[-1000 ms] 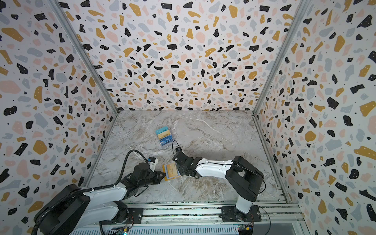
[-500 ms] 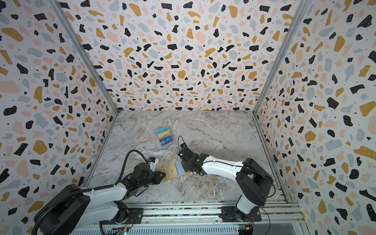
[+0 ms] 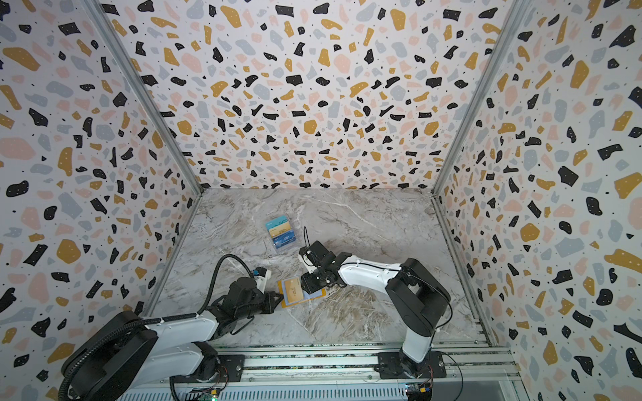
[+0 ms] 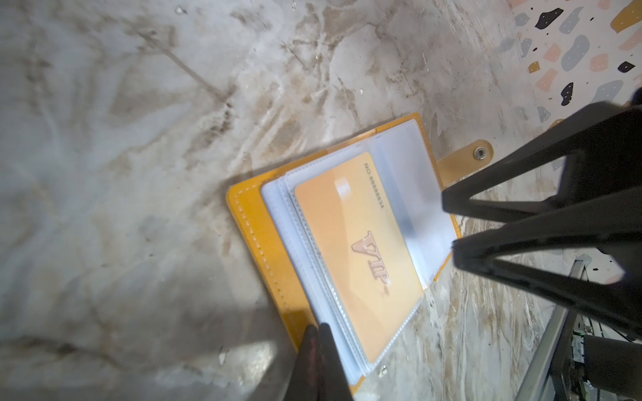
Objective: Take the credit cards out of the card holder
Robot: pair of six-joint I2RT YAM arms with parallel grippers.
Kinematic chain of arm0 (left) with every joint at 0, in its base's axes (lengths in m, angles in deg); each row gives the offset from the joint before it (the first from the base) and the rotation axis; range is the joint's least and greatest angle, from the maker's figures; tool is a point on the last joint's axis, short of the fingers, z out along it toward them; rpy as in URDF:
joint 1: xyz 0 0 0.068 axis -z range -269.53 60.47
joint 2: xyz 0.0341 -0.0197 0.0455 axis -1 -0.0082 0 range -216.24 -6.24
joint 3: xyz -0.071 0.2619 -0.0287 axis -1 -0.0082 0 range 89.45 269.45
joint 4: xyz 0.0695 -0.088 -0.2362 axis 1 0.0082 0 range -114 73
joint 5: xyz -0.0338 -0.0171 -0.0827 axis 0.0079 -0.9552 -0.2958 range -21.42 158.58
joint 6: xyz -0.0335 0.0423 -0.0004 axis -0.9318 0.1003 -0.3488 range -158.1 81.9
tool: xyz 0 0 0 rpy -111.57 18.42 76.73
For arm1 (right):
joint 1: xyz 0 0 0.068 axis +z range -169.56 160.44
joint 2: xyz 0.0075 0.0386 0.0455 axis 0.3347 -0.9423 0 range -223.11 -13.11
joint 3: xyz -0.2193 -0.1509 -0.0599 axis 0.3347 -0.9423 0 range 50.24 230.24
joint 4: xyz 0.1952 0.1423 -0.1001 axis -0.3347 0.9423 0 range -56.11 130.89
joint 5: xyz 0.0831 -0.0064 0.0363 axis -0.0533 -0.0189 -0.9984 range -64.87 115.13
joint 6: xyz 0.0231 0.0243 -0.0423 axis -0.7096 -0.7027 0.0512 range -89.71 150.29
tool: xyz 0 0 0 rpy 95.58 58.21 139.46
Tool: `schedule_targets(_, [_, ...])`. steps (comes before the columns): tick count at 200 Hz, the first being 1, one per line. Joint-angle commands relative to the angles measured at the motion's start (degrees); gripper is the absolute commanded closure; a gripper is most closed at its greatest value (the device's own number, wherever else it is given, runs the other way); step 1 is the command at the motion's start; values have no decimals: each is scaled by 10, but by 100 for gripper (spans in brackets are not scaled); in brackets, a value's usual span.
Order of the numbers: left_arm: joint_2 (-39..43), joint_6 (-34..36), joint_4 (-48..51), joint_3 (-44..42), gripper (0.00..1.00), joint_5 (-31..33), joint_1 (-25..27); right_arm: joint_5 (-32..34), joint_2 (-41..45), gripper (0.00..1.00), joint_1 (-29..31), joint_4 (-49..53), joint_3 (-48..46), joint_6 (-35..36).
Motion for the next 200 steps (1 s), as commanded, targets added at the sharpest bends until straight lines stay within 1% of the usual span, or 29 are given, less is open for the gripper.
schedule_targets(1, [-17, 21, 58, -6, 100, 22, 3, -63, -8, 58, -2, -32, 10, -22])
schedule_targets(58, [-22, 45, 67, 8, 100, 26, 3, -89, -33, 60, -10, -56, 5, -54])
schedule_targets(115, [-49, 67, 73, 26, 100, 25, 3, -113, -41, 62, -27, -72, -17, -81])
schedule_targets(167, [-71, 72, 72, 36, 100, 24, 3, -190, -28, 65, -47, -155, -66, -118])
schedule_targets(200, [-80, 74, 70, 40, 100, 19, 3, -219, -27, 66, -53, -189, -78, -133])
